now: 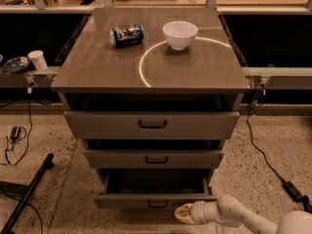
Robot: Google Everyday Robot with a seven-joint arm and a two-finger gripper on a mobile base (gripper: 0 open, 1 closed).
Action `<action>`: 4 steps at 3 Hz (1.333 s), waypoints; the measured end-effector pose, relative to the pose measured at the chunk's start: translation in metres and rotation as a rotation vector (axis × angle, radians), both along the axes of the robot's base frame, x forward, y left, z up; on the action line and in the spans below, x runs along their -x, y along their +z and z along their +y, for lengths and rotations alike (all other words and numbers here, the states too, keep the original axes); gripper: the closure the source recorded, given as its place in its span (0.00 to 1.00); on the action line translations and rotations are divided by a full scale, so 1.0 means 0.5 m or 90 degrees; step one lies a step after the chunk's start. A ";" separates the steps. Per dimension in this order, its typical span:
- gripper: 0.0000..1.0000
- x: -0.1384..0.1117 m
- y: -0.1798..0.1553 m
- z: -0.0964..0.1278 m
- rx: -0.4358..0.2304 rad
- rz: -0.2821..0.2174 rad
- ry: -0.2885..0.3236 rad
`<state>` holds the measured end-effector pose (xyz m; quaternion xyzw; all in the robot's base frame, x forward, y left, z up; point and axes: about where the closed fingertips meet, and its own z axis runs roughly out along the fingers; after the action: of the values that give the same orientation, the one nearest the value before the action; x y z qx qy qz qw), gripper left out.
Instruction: Close bottom drawer
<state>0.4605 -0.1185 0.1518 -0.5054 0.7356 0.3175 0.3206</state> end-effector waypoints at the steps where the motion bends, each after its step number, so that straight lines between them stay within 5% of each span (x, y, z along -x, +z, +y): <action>1: 1.00 -0.037 -0.003 -0.005 0.006 -0.009 -0.002; 3: 0.97 -0.096 -0.009 -0.011 0.018 -0.020 -0.009; 4: 0.74 -0.096 -0.009 -0.011 0.018 -0.020 -0.009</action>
Offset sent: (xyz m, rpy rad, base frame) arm 0.0463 -0.0098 -0.0036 -0.0254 -0.0260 -0.0052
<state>0.5083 -0.1239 0.1471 -0.5096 0.7383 0.2970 0.3272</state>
